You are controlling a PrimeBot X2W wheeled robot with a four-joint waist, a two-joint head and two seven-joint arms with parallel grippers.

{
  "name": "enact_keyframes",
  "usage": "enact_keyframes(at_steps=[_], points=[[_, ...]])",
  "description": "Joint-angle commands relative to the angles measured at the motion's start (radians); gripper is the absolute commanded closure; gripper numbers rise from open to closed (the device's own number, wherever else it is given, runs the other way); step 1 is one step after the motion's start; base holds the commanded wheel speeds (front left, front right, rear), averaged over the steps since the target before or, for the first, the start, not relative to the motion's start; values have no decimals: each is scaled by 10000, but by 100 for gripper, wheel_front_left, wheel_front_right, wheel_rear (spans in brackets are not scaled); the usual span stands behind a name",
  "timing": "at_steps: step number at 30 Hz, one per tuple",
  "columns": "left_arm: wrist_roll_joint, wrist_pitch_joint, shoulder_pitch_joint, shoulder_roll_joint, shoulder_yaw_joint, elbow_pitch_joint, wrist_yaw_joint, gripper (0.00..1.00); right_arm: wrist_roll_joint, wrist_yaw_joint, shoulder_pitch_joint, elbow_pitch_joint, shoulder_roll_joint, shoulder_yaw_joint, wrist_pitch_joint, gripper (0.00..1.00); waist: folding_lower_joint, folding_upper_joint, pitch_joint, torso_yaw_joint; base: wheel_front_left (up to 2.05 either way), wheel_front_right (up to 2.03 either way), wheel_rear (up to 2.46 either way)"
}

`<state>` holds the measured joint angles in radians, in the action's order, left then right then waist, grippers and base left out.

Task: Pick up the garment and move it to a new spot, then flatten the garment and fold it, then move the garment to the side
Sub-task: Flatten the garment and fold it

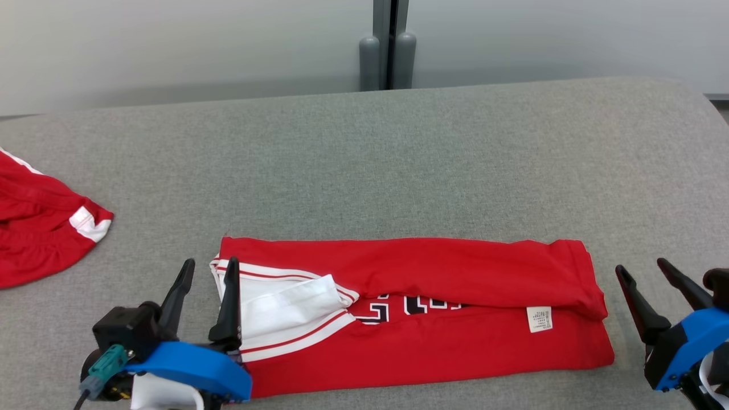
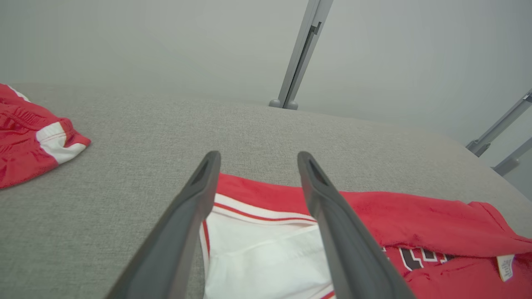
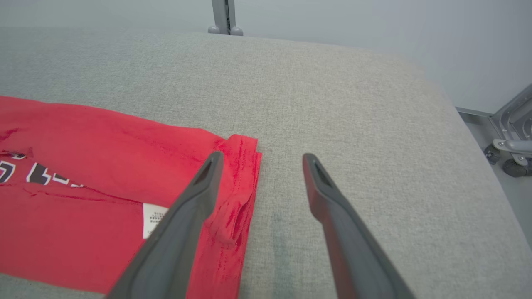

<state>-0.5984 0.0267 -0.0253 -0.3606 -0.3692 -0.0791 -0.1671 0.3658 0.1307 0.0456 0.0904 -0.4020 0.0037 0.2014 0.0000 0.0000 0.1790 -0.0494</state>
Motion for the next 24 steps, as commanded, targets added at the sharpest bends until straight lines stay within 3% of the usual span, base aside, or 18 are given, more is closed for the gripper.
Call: enact_keyframes(at_steps=[1,11,24], points=[[127,212,-277,164,-65,214,-55,0,-126,1,228,120,234,-224,-19,0,0,0,-95,29,0,0,0],[238,1012,-896,969,-226,1484,-121,0,-1060,1,767,1719,1367,-1147,938,0,0,0,-408,568,0,0,0],[205,1068,-417,636,-117,1592,-314,0,-1461,3,1383,4491,1683,-986,1000,0,0,0,-360,1311,0,0,0]])
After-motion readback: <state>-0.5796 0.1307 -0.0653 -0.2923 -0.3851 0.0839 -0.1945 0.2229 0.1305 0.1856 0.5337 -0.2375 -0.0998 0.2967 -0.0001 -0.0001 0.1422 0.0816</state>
